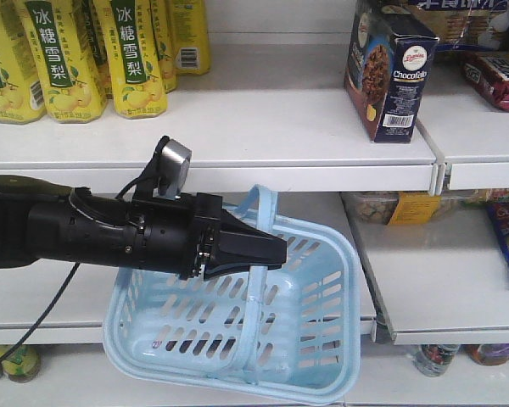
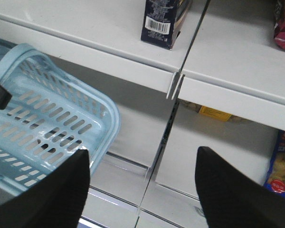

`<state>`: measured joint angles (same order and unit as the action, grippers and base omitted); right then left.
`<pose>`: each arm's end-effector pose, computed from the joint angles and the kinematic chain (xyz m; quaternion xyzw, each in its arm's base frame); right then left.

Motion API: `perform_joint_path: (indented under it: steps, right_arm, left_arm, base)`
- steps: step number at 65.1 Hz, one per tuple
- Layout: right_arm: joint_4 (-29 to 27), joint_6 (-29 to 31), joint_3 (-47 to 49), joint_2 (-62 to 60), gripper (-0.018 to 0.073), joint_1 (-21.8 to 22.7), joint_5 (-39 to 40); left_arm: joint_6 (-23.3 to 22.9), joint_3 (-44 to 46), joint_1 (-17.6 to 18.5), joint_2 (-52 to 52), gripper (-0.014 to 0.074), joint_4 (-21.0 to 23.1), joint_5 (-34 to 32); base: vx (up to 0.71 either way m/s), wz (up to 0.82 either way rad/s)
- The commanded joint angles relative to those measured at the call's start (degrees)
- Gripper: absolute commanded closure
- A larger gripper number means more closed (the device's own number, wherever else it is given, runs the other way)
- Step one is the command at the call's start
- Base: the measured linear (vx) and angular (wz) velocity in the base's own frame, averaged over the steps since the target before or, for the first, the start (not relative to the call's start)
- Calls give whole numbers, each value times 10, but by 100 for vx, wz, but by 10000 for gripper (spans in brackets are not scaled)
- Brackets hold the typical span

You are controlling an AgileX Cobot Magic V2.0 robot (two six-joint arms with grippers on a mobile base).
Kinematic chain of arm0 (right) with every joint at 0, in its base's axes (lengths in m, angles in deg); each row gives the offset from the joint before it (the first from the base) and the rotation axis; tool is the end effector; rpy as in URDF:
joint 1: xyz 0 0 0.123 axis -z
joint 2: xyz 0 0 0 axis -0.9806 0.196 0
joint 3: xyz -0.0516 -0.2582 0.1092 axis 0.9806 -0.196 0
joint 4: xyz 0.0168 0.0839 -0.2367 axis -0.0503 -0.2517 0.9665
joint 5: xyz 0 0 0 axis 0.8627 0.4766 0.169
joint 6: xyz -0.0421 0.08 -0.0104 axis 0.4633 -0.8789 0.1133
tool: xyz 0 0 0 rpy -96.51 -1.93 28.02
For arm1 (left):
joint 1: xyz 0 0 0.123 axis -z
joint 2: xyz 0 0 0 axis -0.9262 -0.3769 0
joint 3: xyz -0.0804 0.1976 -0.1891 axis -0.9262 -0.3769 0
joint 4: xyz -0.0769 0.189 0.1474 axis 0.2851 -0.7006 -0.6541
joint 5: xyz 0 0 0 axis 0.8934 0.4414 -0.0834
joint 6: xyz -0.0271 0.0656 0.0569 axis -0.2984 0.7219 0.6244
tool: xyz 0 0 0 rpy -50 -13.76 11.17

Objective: Left arm holds basket, right arm returns cookies

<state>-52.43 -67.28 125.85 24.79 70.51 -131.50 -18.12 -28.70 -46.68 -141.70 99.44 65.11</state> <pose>0.0947 0.0290 0.4130 -0.1713 0.8596 0.0702 0.4762 0.2632 -0.1887 0.2746 0.0988 0.7667 -0.6223 0.1230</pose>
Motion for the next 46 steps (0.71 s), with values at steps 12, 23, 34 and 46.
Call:
perform_joint_path:
  steps: [12, 23, 34, 46]
  right_arm:
    - [35, -51, -93, -118, 170, 2, 53]
    - [51, -68, -199, -199, 178, 2, 174]
    - [52, -55, -315, -254, 178, 2, 337]
    - [52, -55, -433, -277, 178, 2, 510]
  left_arm:
    - [3, 19, -7, 19, 602, 88, -8]
    - [3, 19, -7, 19, 602, 88, -8]
    - [3, 19, -7, 19, 602, 88, -8]
    - [3, 19, -7, 19, 602, 88, -8]
  base:
    - [0, 0]
    - [0, 0]
    - [0, 0]
    - [0, 0]
